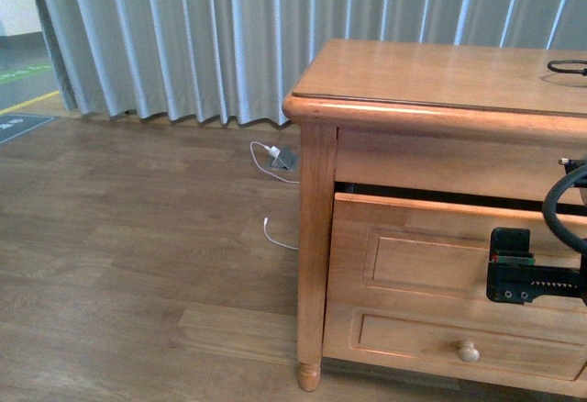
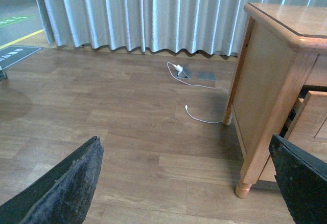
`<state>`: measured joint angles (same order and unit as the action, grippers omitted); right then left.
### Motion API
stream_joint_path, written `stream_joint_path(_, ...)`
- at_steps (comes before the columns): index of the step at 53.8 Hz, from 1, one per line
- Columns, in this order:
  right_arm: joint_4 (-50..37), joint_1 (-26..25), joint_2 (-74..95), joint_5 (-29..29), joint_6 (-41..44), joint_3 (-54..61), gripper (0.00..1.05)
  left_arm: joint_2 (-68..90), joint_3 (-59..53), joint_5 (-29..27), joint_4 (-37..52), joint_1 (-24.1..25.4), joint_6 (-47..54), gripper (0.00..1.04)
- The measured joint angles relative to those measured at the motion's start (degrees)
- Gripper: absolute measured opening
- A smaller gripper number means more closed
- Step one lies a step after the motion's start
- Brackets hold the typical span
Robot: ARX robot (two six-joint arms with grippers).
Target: Place pink marker in drawer with both arms
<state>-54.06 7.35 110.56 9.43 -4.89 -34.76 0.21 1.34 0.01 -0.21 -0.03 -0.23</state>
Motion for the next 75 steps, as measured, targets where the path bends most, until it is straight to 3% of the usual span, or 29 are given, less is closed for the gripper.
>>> stream_joint_path(4, -4.5, -0.4, 3.9, 0.4, 0.3, -1.7, 0.96, 0.0, 0.0, 0.0, 0.0, 0.0, 0.0, 0.99)
stream_joint_path(20, -8.7, -1.3, 8.7, 2.2, 0.0, -4.3, 0.96, 0.0, 0.0, 0.0, 0.0, 0.0, 0.0, 0.99)
stream_joint_path(30, -7.2, -1.9, 7.9, 1.3, -0.5, -4.5, 0.96, 0.0, 0.0, 0.0, 0.0, 0.0, 0.0, 0.99)
stream_joint_path(41, -2.6, -3.1, -1.0, -3.8, -0.5, 1.4, 0.96, 0.0, 0.0, 0.0, 0.0, 0.0, 0.0, 0.99)
stream_joint_path(56, 15.7, -4.0, -29.6, -10.5, 2.7, 14.6, 0.96, 0.0, 0.0, 0.0, 0.0, 0.0, 0.0, 0.99)
stream_joint_path(71, 47.5, -6.0, -72.0, -13.0, 3.4, 23.3, 0.96, 0.0, 0.0, 0.0, 0.0, 0.0, 0.0, 0.99)
stream_joint_path(75, 52.3, -6.9, -79.6, -13.0, 3.8, 24.7, 0.96, 0.0, 0.0, 0.0, 0.0, 0.0, 0.0, 0.99)
